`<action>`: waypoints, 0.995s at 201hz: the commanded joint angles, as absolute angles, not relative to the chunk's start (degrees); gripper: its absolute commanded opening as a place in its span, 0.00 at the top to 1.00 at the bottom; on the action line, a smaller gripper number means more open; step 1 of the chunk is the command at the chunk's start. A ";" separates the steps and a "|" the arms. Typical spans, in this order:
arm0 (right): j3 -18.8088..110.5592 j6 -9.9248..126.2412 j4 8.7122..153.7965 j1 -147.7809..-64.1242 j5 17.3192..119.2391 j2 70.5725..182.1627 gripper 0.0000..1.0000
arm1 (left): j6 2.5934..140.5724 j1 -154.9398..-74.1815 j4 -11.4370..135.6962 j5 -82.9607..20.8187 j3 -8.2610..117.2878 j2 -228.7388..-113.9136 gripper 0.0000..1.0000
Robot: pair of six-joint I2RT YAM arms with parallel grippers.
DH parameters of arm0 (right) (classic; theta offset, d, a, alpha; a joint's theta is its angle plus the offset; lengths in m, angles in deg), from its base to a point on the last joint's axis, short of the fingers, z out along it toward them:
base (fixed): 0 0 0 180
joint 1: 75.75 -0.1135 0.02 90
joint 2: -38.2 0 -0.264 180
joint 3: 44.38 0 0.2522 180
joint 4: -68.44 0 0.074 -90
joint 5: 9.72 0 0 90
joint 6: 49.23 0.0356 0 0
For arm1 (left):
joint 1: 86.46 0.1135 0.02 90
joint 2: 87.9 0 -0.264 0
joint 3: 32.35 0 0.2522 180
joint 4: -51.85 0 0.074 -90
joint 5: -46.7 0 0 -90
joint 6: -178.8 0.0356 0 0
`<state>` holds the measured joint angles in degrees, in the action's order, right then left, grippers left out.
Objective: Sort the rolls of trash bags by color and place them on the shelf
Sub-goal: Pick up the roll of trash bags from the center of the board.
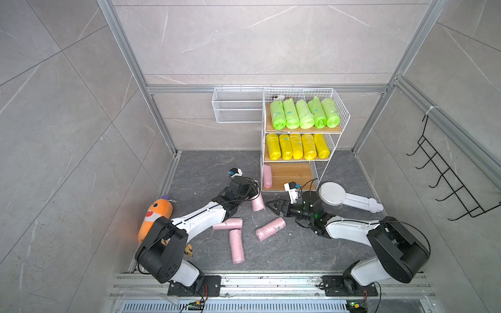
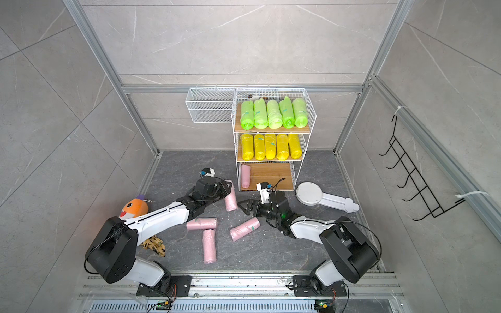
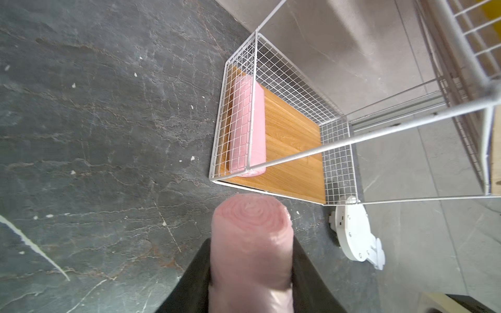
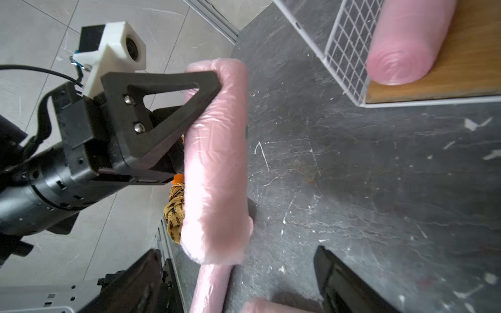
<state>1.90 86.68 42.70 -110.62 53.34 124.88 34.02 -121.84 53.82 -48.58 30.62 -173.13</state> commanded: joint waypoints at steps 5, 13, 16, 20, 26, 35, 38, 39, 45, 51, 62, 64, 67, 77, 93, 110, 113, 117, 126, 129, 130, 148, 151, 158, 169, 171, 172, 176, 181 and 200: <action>3.56 88.10 39.62 -112.00 53.00 126.39 0.08 | 27.56 -122.05 45.76 -46.32 29.58 -169.69 0.66; 4.10 88.23 39.62 -112.21 53.03 127.13 0.08 | 26.84 -122.13 45.11 -45.99 29.18 -169.51 0.66; 4.29 88.35 39.60 -112.26 52.99 127.37 0.08 | 26.58 -122.26 44.79 -45.90 29.00 -169.50 0.66; 4.55 88.32 39.44 -112.43 52.88 127.76 0.09 | 26.53 -122.36 44.55 -45.78 28.91 -169.46 0.66; 4.85 88.43 39.24 -112.61 52.73 128.16 0.09 | 26.41 -122.41 44.52 -45.60 28.88 -169.38 0.66; 5.51 88.41 39.14 -112.92 52.68 128.84 0.10 | 26.31 -122.73 44.49 -45.59 28.87 -169.37 0.66; 5.69 88.41 39.20 -113.00 52.72 129.04 0.10 | 26.19 -122.83 44.40 -45.59 28.89 -169.37 0.66; 5.78 88.45 39.22 -112.97 52.70 129.11 0.10 | 26.21 -122.84 44.37 -45.59 28.92 -169.33 0.66; 6.14 88.42 39.15 -113.14 52.77 129.44 0.11 | 26.22 -123.01 44.28 -45.59 28.98 -169.29 0.66; 6.49 88.59 38.93 -113.34 52.68 129.81 0.12 | 26.27 -123.27 44.33 -45.65 28.96 -169.24 0.66; 7.20 88.78 38.62 -113.67 52.51 130.33 0.14 | 26.13 -123.57 44.28 -45.84 28.93 -169.32 0.66; 7.36 88.81 38.61 -113.71 52.51 130.38 0.14 | 26.09 -123.60 44.26 -45.85 28.89 -169.32 0.66; 7.54 88.78 38.61 -113.79 52.50 130.60 0.15 | 26.07 -123.63 44.24 -45.85 28.87 -169.34 0.66; 8.17 88.77 38.69 -114.11 52.47 130.98 0.18 | 25.97 -123.92 43.93 -45.72 28.79 -169.53 0.66; 8.80 88.89 38.61 -114.29 52.66 131.59 0.27 | 25.73 -124.21 43.60 -45.85 28.70 -169.63 0.66; 8.94 89.02 38.53 -114.42 53.16 131.72 0.40 | 25.36 -124.35 43.05 -45.91 28.41 -169.68 0.66; 8.94 88.96 38.48 -114.42 53.20 131.73 0.42 | 25.35 -124.37 42.98 -45.93 28.27 -169.64 0.66; 8.88 88.94 38.52 -114.42 53.33 131.80 0.45 | 25.30 -124.41 42.89 -45.94 28.23 -169.64 0.66; 8.69 88.89 38.57 -114.42 53.70 131.53 0.51 | 25.17 -124.39 42.68 -46.03 27.92 -169.55 0.65; 8.60 88.83 38.61 -114.42 53.82 131.47 0.54 | 25.17 -124.35 42.67 -46.09 27.86 -169.48 0.64; 8.55 88.80 38.61 -114.42 53.91 131.37 0.54 | 25.17 -124.35 42.67 -46.10 27.88 -169.47 0.64; 7.94 87.84 39.99 -114.33 54.99 130.20 0.61 | 25.18 -124.35 42.67 -46.80 27.30 -168.95 0.57; 7.82 87.54 40.38 -114.33 55.27 129.95 0.61 | 25.17 -124.35 42.72 -47.00 27.15 -168.87 0.55; 7.56 86.78 41.35 -114.23 55.89 129.18 0.62 | 25.31 -124.34 42.91 -47.54 26.92 -168.59 0.48; 7.12 85.48 43.56 -114.11 57.19 127.87 0.63 | 26.41 -124.35 43.69 -48.40 26.80 -168.20 0.35; 6.99 85.26 44.21 -114.03 57.39 127.46 0.63 | 26.75 -124.34 43.94 -48.57 26.88 -168.11 0.33; 6.95 85.12 44.40 -114.01 57.54 127.35 0.63 | 26.93 -124.34 44.14 -48.71 26.91 -168.08 0.32; 6.60 84.68 45.18 -113.86 58.15 126.92 0.63 | 27.63 -124.34 44.80 -49.18 27.00 -167.91 0.29; 6.27 84.12 46.13 -113.66 58.86 126.09 0.63 | 28.42 -124.34 45.79 -49.94 27.27 -167.68 0.26; 4.42 81.72 50.03 -112.01 61.78 123.30 0.63 | 32.07 -124.33 49.76 -52.91 27.88 -166.56 0.19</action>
<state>6.16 86.14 45.63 -113.68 57.16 128.13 27.13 -124.20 47.15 -48.38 26.79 -169.61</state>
